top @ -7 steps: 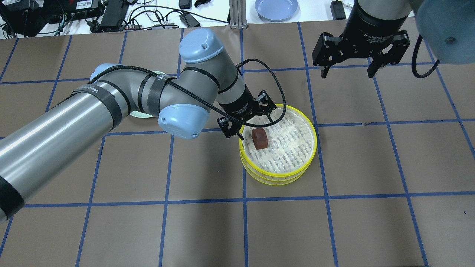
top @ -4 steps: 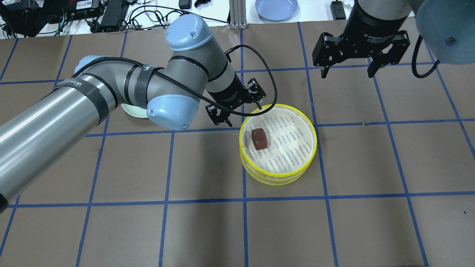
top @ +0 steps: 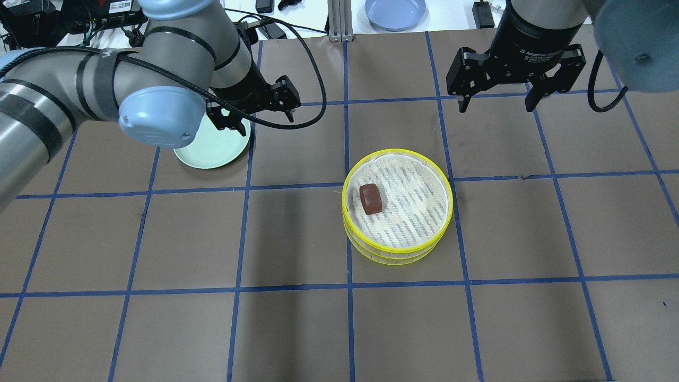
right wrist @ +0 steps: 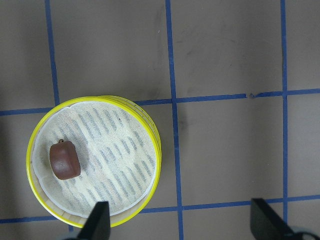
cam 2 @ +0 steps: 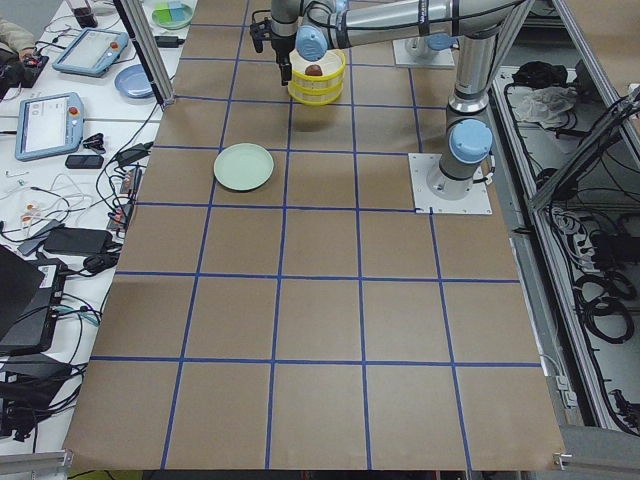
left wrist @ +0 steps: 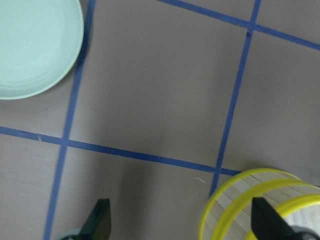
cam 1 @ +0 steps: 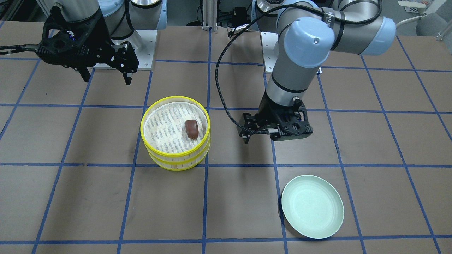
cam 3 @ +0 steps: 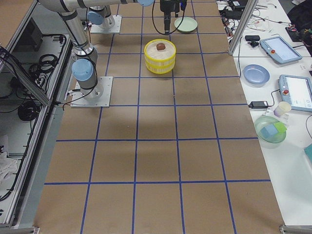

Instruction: Stack buns with steamer

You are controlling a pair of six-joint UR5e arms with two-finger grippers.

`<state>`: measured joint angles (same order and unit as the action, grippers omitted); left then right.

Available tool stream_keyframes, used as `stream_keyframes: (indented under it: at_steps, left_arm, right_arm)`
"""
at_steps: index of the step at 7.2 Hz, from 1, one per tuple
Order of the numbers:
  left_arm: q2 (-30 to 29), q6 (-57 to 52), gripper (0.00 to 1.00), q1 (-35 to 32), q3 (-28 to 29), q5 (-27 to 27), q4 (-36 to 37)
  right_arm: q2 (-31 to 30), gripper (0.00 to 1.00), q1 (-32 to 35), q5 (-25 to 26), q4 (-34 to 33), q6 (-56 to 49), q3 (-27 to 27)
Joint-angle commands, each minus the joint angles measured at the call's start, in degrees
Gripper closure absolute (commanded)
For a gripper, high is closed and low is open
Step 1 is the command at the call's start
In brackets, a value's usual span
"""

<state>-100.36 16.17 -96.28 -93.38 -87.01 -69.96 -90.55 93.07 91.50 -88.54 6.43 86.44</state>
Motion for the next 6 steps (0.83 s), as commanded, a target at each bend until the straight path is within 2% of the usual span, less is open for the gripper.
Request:
stream_keyframes:
  at_steps: [1, 3, 6]
  left_arm:
    - [3.8, -11.2, 0.0, 4.6, 4.3, -5.3, -11.4]
    - [7.4, -14.3, 0.0, 7.1, 6.2, -8.8, -16.4]
    - [10.7, -14.6, 0.0, 8.6, 6.1, -4.3, -21.3]
  right_arm:
    - [0.0, 0.0, 0.0, 0.0, -0.1, 0.0, 0.0]
    - [0.1, 0.0, 0.0, 0.0, 0.0, 0.0, 0.0]
    - [0.1, 0.0, 0.0, 0.0, 0.0, 0.0, 0.0]
